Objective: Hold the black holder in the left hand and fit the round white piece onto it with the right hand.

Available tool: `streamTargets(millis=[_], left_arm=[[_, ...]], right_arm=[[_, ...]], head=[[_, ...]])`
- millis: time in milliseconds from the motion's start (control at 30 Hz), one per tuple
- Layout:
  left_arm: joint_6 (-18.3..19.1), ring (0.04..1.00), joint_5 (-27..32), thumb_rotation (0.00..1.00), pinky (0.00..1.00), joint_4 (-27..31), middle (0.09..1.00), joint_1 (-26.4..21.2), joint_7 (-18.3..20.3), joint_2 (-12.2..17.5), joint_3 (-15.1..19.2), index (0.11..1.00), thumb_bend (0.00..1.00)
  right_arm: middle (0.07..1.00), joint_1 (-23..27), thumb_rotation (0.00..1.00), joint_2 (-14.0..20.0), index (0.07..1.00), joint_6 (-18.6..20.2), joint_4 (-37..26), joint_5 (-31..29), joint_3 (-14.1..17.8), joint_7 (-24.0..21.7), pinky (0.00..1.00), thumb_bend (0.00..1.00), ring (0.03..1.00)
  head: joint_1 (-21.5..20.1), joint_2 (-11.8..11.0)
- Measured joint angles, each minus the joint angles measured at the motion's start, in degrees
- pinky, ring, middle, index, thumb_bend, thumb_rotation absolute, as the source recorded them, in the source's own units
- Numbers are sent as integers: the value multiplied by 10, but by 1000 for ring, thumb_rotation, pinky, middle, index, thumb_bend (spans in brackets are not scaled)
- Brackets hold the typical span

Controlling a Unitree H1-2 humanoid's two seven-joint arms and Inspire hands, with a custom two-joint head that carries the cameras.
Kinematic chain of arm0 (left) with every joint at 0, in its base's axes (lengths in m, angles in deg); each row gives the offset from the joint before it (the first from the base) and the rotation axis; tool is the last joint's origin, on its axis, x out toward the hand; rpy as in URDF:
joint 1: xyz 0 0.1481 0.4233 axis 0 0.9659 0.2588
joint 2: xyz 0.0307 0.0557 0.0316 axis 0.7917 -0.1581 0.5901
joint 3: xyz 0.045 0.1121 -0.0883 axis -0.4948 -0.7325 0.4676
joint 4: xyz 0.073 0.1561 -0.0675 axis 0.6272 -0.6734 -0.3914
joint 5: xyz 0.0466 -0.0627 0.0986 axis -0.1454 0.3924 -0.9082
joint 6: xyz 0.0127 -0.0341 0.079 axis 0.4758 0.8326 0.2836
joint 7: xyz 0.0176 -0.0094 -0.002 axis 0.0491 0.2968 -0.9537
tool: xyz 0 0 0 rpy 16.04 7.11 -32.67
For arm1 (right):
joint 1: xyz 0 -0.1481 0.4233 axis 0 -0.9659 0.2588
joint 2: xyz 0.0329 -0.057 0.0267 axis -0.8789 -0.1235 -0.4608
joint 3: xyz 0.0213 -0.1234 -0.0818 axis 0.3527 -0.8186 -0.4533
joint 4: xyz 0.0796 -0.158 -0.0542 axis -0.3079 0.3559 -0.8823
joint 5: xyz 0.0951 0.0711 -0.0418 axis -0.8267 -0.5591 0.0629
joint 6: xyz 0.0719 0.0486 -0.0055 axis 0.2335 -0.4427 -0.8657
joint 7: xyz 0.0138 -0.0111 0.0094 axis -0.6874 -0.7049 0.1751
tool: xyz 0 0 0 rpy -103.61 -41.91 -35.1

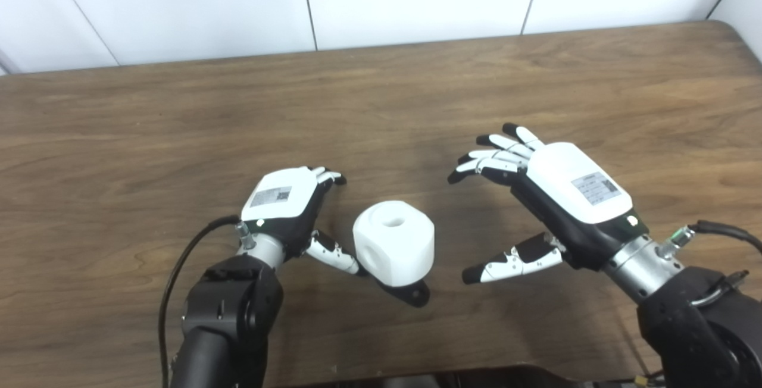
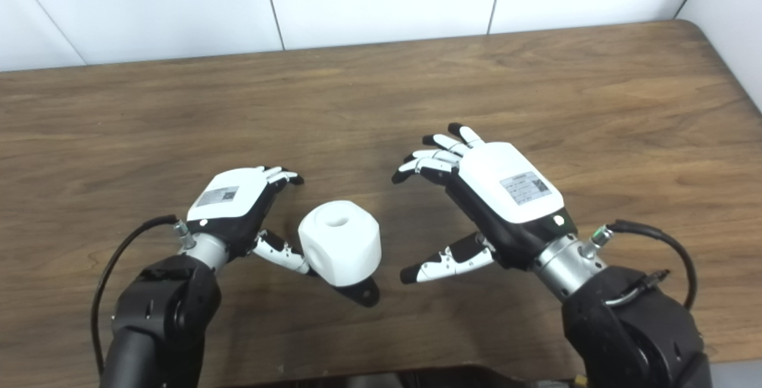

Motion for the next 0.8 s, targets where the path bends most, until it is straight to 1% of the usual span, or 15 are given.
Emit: streamTargets(millis=[200, 300, 533, 567, 667, 800], left_arm=[[0, 957, 0, 16, 959, 0, 918, 0, -1, 0, 0, 845, 917], [1, 960, 0, 5, 965, 0, 921, 0, 0, 0, 0, 845, 898], [2, 958, -1, 0, 974, 0, 913, 0, -2, 0, -1, 802, 861], [2, 958, -2, 0, 972, 0, 912, -1, -2, 0, -1, 821, 857], [2, 960, -3, 0, 969, 2, 916, -1, 1, 0, -1, 845, 858], [2, 969, -11, 11, 978, 15, 925, -2, 27, 0, -1, 869, 891]], right_arm=[[821, -3, 453, 0, 730, -2, 9, 5, -4, -1, 1000, 882, 914], [819, -11, 451, 0, 731, -3, 15, 11, -8, -1, 1000, 887, 913], [823, -23, 431, -3, 733, -3, 31, 14, -20, -1, 1000, 882, 923], [822, -22, 435, -4, 731, -3, 34, 15, -21, -1, 1000, 883, 922], [820, -24, 441, -4, 729, -6, 49, 17, -26, 2, 1000, 888, 921], [819, -27, 445, -4, 729, -14, 58, 17, -34, 11, 1000, 895, 917]], head=[[0, 1], [0, 1], [3, 4], [3, 4], [3, 4], [3, 4]])
